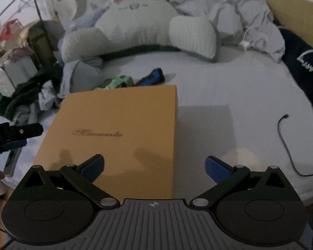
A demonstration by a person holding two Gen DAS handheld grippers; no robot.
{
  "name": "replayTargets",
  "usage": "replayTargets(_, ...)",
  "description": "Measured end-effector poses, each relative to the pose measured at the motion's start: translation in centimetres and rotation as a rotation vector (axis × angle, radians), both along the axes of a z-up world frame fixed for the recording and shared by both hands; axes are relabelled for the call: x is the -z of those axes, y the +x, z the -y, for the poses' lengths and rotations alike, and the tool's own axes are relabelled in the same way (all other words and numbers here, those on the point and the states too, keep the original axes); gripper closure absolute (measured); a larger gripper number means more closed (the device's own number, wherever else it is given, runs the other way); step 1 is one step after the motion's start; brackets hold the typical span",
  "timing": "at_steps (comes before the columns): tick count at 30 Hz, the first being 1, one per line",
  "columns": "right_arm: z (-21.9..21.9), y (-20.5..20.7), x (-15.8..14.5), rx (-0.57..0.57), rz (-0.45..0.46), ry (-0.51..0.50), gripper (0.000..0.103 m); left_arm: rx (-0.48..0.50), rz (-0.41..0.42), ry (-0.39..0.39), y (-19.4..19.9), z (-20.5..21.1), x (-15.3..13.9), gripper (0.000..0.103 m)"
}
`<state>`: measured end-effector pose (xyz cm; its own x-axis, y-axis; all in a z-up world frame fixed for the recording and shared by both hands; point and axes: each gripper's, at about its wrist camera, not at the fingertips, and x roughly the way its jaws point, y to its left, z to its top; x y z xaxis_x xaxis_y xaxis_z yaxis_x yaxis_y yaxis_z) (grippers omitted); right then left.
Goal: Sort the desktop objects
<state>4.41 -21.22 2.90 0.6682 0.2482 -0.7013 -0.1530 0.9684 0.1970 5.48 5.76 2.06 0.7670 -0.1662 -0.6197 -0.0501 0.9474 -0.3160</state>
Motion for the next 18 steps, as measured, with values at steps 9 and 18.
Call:
replayTargets(9,1.6,-6.2,-3.1,-0.038,0.169,-0.030,0.000,0.077,0.178,0.110,-5.2,2.3,-2.8,0.000)
replayTargets(18,3.0,-10.9,-4.4,-0.102,0.358,-0.058,0.000,0.075,0.342,0.141,-9.6,3.8,-4.5,0.000)
